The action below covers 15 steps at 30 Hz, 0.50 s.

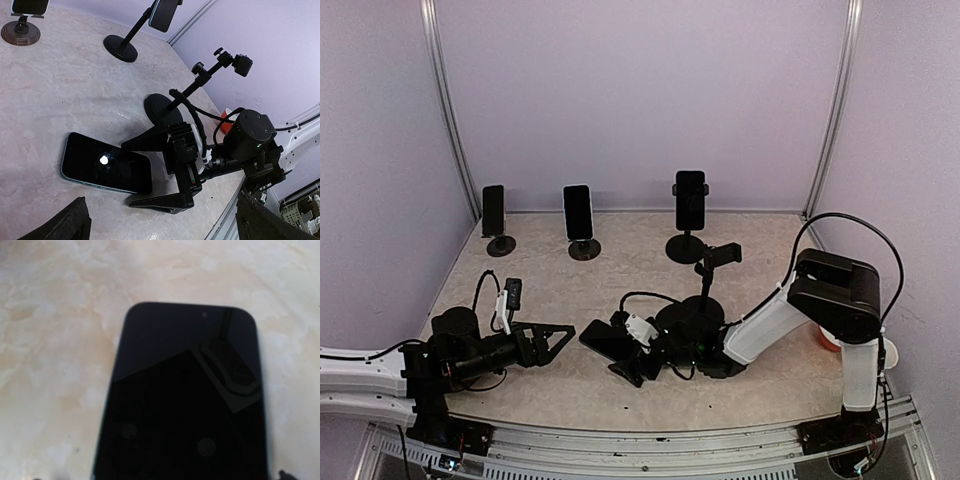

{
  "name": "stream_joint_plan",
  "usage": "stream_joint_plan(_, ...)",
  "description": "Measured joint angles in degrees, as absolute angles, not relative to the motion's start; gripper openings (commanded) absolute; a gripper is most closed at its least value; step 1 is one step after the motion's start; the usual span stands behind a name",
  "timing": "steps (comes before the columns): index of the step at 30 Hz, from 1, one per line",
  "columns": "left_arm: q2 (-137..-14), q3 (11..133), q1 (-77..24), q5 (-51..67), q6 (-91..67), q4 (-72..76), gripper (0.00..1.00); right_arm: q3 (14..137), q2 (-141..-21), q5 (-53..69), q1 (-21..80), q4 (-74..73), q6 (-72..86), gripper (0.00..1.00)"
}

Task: Place the phone on the phone stand
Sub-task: Pick up the phone at the center of the board.

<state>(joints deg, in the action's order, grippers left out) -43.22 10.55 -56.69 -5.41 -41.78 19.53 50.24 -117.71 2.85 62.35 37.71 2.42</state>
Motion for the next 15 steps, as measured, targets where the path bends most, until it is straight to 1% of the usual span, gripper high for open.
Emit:
stream_joint_plan(7,-43.2,10.55,-56.69,-5.41,-41.78,19.51,0.99,51.11,-118.83,5.8,61.21,38.79,1.69,0.89)
stream_joint_plan(11,-43.2,10.55,-56.69,-5.41,-41.8,19.51,0.99,51.48,-119.5,7.03,60.64,39.64,1.17,0.8)
stream_joint_plan(14,-43.16,10.55,-56.69,-5.39,-41.8,19.51,0.99,51.64,-120.05,7.79,60.58,40.62,1.13,0.7)
stream_joint_plan(15,-43.11,10.55,-56.69,-5.41,-41.82,19.51,0.99,51.64,-120.18,7.99,60.55,40.99,1.26,0.68)
